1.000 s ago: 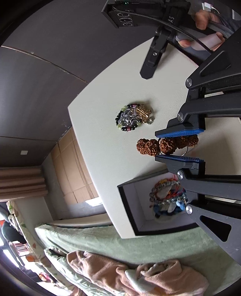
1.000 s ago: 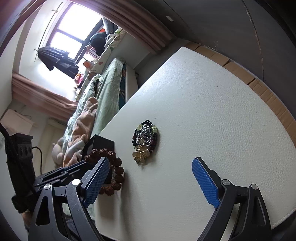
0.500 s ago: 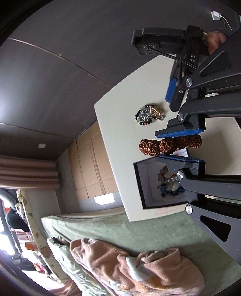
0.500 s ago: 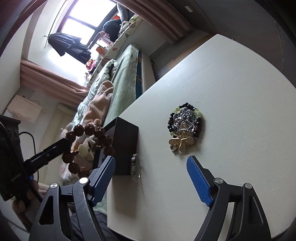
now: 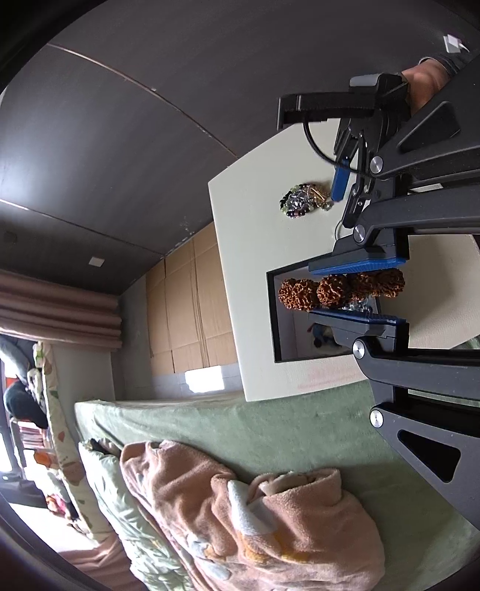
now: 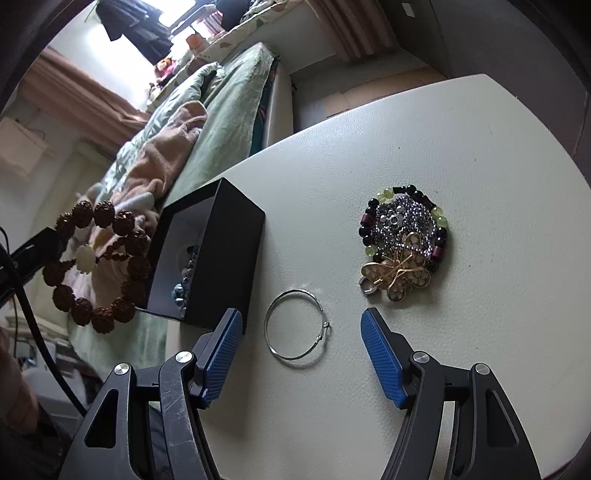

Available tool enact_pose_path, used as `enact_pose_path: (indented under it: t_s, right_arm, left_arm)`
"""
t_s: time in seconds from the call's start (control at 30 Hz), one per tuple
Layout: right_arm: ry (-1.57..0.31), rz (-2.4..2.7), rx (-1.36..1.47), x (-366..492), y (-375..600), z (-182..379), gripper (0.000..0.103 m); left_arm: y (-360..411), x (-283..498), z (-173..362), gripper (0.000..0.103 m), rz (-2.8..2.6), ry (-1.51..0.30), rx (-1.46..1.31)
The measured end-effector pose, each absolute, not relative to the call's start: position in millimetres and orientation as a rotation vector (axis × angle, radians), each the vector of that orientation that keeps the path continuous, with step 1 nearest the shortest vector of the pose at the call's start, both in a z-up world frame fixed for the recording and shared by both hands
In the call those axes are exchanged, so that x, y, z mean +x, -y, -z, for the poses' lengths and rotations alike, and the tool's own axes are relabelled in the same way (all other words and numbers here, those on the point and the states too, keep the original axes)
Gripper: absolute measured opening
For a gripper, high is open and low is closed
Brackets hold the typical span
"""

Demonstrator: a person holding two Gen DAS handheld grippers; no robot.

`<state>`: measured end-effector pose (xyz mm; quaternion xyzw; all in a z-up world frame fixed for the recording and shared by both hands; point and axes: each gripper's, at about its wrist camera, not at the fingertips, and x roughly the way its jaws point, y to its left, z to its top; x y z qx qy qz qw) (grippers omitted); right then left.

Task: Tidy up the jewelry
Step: 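Lower the bead bracelet over the box with the left tool while the right grasps the silver bangle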

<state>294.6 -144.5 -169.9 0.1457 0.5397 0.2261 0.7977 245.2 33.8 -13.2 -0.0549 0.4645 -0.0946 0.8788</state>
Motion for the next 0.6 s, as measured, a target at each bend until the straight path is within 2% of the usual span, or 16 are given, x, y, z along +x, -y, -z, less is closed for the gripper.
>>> enact_pose_path:
  t_s: [0.03,0.1,0.27,0.37,0.47,0.6]
  right_arm:
    - [-1.171,-0.474,0.281,297.2,140.6,168.7,0.063]
    - [-1.209,-0.460,0.229,302.6,132.8,170.5,0.045]
    - [-1.253,-0.381,0.053,307.8,114.0,173.2,0.029]
    - [-1.252,-0.318,-0.045,308.3,107.0,172.1,0.011]
    - [-1.235,-0.312,-0.111,306.0,104.8,171.9,0.006]
    - [-1.229,-0.340,-0.001,306.3,123.2,167.9,0.005]
  left_arm:
    - [-36.3,244.8,13.4,0.019,0.197,-0.968,-0.122]
    - [-40.9,244.4,13.7,0.019,0.195,-0.966,-0.134]
    - [-52.9,243.9,13.9,0.019,0.192,-0.961,-0.168]
    - [-56.7,244.6,13.7,0.019,0.195,-0.956,-0.184]
    - [-58.4,246.6,15.0,0.019,0.199,-0.954,-0.200]
    - [-58.6,253.4,18.2,0.019,0.204,-0.954,-0.229]
